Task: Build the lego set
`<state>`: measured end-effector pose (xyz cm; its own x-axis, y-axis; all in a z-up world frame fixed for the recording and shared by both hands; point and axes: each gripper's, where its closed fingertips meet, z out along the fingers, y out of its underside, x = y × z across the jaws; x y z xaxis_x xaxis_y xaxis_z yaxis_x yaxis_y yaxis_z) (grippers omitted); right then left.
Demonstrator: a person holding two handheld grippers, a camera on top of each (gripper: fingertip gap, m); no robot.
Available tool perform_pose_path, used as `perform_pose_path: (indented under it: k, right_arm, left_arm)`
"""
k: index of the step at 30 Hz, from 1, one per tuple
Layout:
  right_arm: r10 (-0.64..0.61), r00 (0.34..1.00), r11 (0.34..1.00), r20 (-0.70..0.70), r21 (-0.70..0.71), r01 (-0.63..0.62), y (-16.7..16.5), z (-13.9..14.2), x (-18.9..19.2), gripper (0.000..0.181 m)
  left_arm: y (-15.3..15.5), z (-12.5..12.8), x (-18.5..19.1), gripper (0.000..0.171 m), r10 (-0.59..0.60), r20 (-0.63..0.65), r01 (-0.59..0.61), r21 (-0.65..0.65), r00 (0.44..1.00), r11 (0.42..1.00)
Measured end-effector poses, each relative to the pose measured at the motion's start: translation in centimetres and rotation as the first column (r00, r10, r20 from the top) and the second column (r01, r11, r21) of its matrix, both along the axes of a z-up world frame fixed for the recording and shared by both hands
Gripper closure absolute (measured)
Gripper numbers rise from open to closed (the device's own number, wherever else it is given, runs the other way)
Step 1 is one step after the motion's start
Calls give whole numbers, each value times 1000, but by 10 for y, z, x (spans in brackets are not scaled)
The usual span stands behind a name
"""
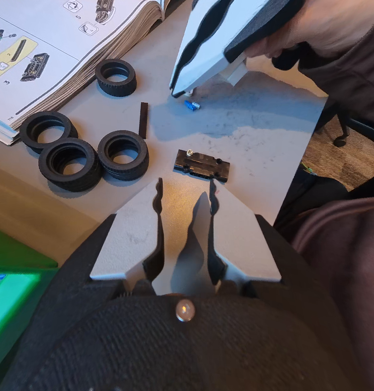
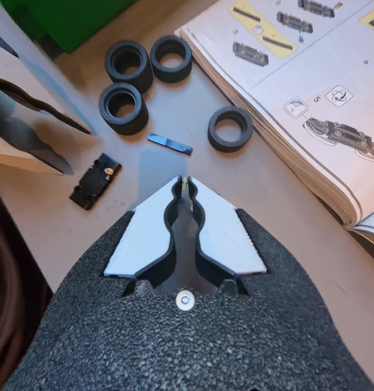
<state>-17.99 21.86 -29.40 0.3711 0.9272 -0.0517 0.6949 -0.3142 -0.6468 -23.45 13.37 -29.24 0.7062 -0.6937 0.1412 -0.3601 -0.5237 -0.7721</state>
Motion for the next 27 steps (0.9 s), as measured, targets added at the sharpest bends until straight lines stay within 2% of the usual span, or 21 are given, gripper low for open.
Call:
perform_pose_path:
  k: [3, 6, 10, 13, 16, 19, 24, 27]
  right_arm:
    - [-33, 983, 997, -178, -69, 21, -12, 23, -8, 176]
    - [-76, 912, 967, -403, -253, -31, -34, 47, -21, 176]
    - [-202, 775, 830, -598, -525, -189, -58, 70, -35, 177]
    - [-277, 728, 739, -627, -623, -256, -66, 73, -37, 177]
    - [-301, 706, 699, -641, -652, -294, -72, 75, -40, 177]
    - [-310, 689, 682, -655, -658, -320, -77, 78, -43, 177]
    - [-329, 664, 687, -671, -653, -319, -78, 79, -46, 177]
    - [-328, 669, 691, -667, -652, -312, -78, 78, -45, 177]
  left_arm:
    - [2, 8, 1, 130, 0, 0, 0, 73, 1000, 997]
    - [7, 22, 5, 131, -17, -14, 19, 206, 1000, 978]
    - [13, 41, 16, 131, -63, -84, 87, 323, 994, 942]
    - [15, 59, 19, 137, -86, -103, 121, 408, 991, 905]
    - [12, 65, 24, 142, -124, -142, 174, 439, 982, 881]
    - [15, 66, 24, 146, -114, -160, 175, 451, 981, 875]
    - [16, 68, 27, 159, -115, -121, 158, 448, 986, 880]
    - [16, 66, 27, 160, -115, -124, 159, 452, 986, 878]
